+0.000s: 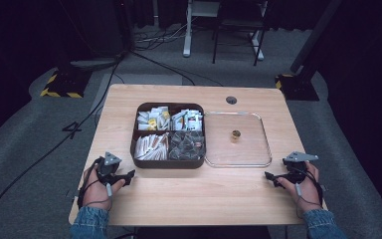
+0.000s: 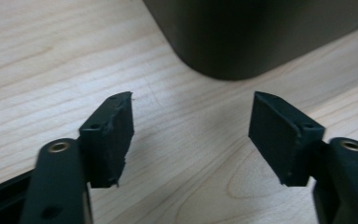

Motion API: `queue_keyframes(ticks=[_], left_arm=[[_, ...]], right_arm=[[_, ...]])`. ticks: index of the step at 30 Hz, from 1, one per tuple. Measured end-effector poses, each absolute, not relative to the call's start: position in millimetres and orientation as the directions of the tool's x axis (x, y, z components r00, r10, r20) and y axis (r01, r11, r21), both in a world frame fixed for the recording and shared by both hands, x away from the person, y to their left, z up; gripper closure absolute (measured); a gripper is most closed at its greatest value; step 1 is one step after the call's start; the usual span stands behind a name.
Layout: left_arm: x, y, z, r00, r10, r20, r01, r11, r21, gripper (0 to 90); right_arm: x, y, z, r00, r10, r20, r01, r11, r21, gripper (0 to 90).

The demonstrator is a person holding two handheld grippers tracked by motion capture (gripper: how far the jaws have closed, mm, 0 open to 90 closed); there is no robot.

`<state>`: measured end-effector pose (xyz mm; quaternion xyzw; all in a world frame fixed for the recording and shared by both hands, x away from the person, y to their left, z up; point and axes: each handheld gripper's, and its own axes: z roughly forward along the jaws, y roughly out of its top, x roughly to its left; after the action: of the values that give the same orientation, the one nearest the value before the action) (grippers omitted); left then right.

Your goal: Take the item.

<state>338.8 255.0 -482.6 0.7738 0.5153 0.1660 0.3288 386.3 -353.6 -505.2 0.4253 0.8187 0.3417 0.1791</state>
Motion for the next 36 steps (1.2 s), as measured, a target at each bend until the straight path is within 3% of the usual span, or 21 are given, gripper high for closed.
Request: queue_keyframes(ticks=[6, 11, 19, 27, 36], left_arm=[[334, 263, -450, 0.401, 0.908, -0.121, 0.64, -0.183, 0.746, 37.1], [337, 257, -430, 0.427, 0.901, -0.079, 0.601, -0.218, 0.769, 38.5], [342, 248, -409, 0.484, 0.868, -0.115, 0.569, -0.213, 0.794, 43.3], [358, 242, -380, 0.41, 0.908, -0.088, 0.557, -0.173, 0.812, 49.0], [386, 224, -363, 0.411, 0.906, -0.1, 0.546, -0.156, 0.823, 52.0]], right_arm=[[387, -353, -505, -0.574, 0.819, -0.003, 0.574, 0.405, 0.712, 0.2], [388, -354, -505, -0.583, 0.812, -0.001, 0.57, 0.41, 0.712, 0.1], [388, -354, -505, -0.587, 0.809, -0.004, 0.567, 0.415, 0.711, 0.2], [389, -354, -505, -0.587, 0.809, -0.004, 0.567, 0.414, 0.712, 0.1], [389, -354, -505, -0.587, 0.809, -0.002, 0.567, 0.413, 0.713, 0.2]])
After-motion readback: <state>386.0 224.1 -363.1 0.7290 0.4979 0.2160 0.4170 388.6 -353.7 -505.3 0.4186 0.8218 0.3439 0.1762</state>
